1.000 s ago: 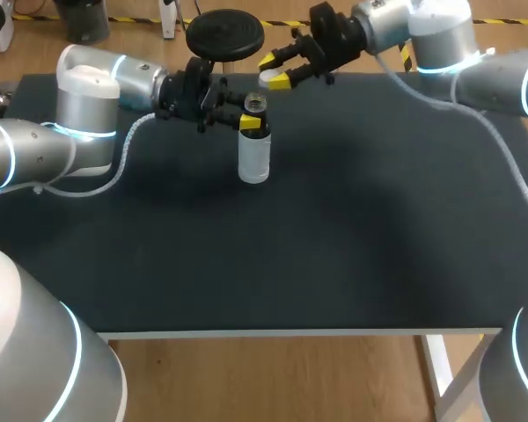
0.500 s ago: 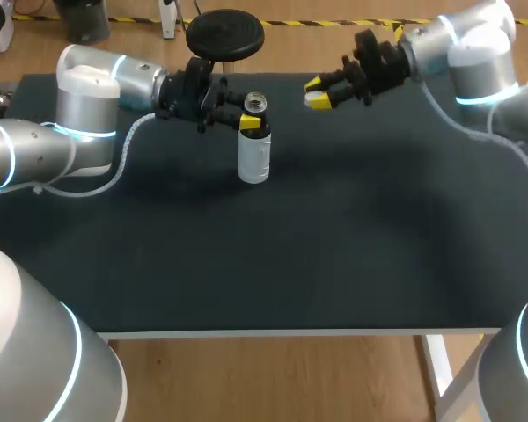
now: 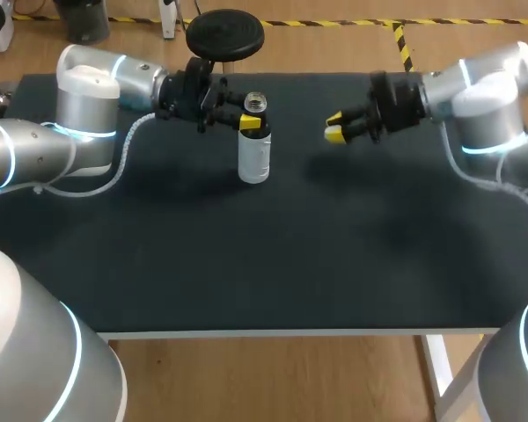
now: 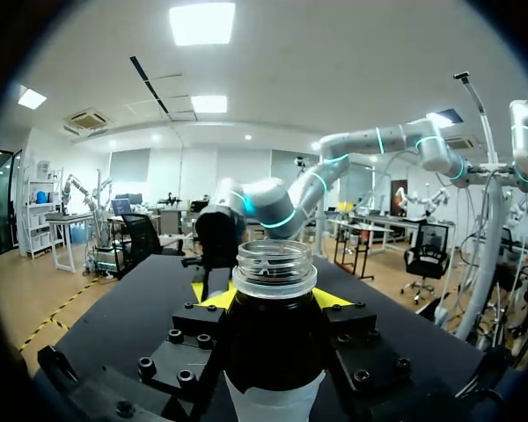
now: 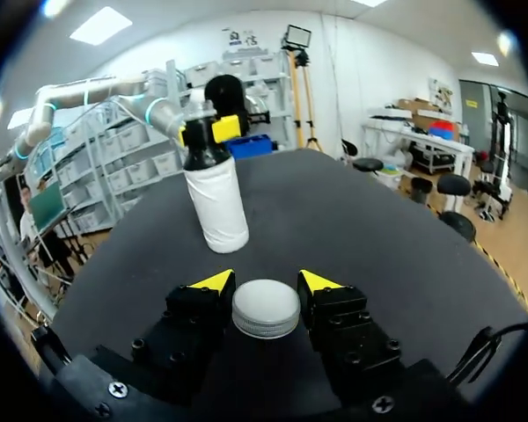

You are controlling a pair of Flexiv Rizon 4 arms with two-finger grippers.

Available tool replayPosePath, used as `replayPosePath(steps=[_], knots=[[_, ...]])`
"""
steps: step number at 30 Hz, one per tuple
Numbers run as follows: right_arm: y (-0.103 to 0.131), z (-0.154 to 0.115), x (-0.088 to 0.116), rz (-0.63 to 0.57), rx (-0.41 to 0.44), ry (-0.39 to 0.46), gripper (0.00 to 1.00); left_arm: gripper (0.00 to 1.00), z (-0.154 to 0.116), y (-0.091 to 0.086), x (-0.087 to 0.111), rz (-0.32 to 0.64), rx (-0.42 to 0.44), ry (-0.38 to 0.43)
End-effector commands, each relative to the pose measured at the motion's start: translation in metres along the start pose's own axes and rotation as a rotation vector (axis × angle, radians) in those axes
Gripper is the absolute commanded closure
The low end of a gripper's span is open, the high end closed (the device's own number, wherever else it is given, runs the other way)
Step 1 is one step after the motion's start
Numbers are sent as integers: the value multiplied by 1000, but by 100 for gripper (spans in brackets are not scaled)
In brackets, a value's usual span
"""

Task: Unscrew the bottle cap

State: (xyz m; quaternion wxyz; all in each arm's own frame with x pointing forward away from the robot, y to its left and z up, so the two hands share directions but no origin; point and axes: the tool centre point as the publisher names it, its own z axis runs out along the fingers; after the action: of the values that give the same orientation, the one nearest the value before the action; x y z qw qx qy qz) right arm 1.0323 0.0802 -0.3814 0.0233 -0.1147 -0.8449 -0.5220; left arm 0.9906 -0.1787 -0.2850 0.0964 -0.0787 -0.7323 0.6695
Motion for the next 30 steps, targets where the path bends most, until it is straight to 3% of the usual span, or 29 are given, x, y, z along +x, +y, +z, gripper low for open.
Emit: replayPosePath(steps=[1, 11, 12, 14, 15, 29, 30], knots=[[-12, -3, 4, 57, 44, -206, 100, 100, 0, 0, 0, 0, 0, 2], [-31, -3, 2, 137, 63, -250, 100, 100, 0, 0, 0, 0, 0, 2], [-32, -3, 2, 139, 62, -251, 93, 100, 0, 0, 0, 0, 0, 2], [-32, -3, 2, 144, 65, -257, 37, 100, 0, 0, 0, 0, 0, 2], [-32, -3, 2, 145, 66, -258, 1, 100, 0, 0, 0, 0, 0, 2], [-21, -7, 2, 146, 25, -269, 0, 100, 0, 0, 0, 0, 0, 2], [-21, -7, 2, 146, 25, -269, 0, 89, 0, 0, 0, 0, 0, 2]])
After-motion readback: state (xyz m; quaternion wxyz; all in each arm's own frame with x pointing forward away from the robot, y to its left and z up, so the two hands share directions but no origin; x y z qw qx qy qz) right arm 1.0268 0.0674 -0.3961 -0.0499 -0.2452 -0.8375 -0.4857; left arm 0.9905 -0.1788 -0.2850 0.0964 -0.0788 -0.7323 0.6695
